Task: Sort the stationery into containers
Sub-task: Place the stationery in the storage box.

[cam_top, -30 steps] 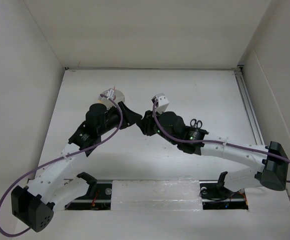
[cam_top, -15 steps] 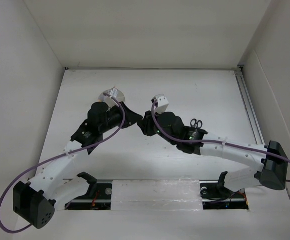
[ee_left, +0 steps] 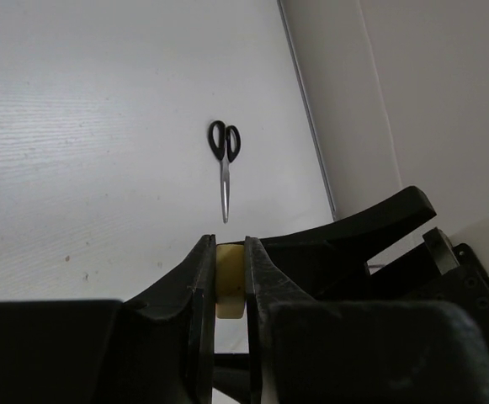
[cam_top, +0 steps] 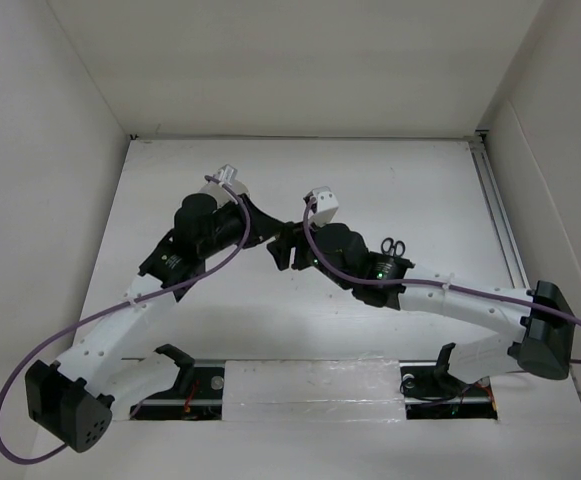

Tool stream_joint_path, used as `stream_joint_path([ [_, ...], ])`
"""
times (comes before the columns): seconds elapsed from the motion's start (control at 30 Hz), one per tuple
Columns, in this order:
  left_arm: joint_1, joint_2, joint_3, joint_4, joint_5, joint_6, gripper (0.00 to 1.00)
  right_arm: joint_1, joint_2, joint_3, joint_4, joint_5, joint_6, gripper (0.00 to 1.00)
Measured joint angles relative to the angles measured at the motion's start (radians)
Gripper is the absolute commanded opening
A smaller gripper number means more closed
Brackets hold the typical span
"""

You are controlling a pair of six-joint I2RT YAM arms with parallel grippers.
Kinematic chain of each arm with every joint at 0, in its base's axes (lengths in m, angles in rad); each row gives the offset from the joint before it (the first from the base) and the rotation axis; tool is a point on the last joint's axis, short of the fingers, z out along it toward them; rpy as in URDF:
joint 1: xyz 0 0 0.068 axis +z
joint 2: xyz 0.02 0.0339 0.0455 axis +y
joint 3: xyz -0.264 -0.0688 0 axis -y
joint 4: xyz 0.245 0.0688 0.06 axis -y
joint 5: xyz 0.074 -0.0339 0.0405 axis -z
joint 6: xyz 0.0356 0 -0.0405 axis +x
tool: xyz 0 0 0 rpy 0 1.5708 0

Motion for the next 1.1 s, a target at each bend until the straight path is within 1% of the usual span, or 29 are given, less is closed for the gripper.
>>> stream_joint_path([
  [0.1, 0.0, -0.001, 0.019, -0.016, -0.045, 0.004, 0.0, 0.0, -0.009, -0.002, 0.006, 0.0, 0.0, 0.77],
  [0.13, 0.0, -0.001, 0.027, -0.024, -0.063, 0.004, 0.0, 0.0, -0.015, -0.004, 0.008, 0.0, 0.0, 0.77],
  [0.17, -0.001, -0.001, 0.036, -0.036, -0.093, 0.005, 0.0, 0.0, -0.024, -0.008, 0.008, 0.002, 0.0, 0.8],
  [0.2, -0.001, 0.0, 0.048, -0.048, -0.126, 0.005, 0.0, 0.0, -0.035, -0.015, 0.012, 0.007, 0.0, 0.8],
  [0.27, -0.001, 0.008, 0.084, -0.073, -0.201, 0.007, 0.0, 0.0, -0.072, -0.043, 0.016, 0.017, 0.005, 0.82],
  [0.4, -0.002, 0.056, 0.179, -0.091, -0.397, 0.004, 0.0, 0.0, -0.154, -0.12, 0.024, 0.037, 0.034, 0.83],
  [0.47, -0.002, 0.103, 0.239, -0.108, -0.521, 0.006, 0.0, 0.0, -0.188, -0.157, 0.027, 0.036, 0.048, 0.83],
  [0.5, -0.002, 0.131, 0.272, -0.107, -0.546, 0.007, 0.0, 0.0, -0.204, -0.176, 0.025, 0.036, 0.054, 0.83],
  [0.57, -0.002, 0.205, 0.356, -0.129, -0.656, 0.016, 0.0, 0.0, -0.234, -0.211, 0.024, 0.035, 0.064, 0.83],
  [0.67, -0.002, 0.326, 0.473, -0.143, -0.806, 0.058, 0.0, 0.0, -0.296, -0.255, 0.011, 0.032, 0.076, 0.83],
  [0.77, 0.001, 0.451, 0.578, -0.161, -0.915, 0.112, 0.0, 0.0, -0.377, -0.282, -0.008, 0.032, 0.083, 0.84],
  [0.9, 0.002, 0.591, 0.66, -0.171, -0.981, 0.178, 0.0, 0.0, -0.461, -0.285, -0.027, 0.028, 0.082, 0.84],
  [1.1, 0.002, 0.731, 0.707, -0.196, -1.014, 0.26, 0.0, 0.006, -0.508, -0.286, -0.069, 0.022, 0.071, 0.84],
])
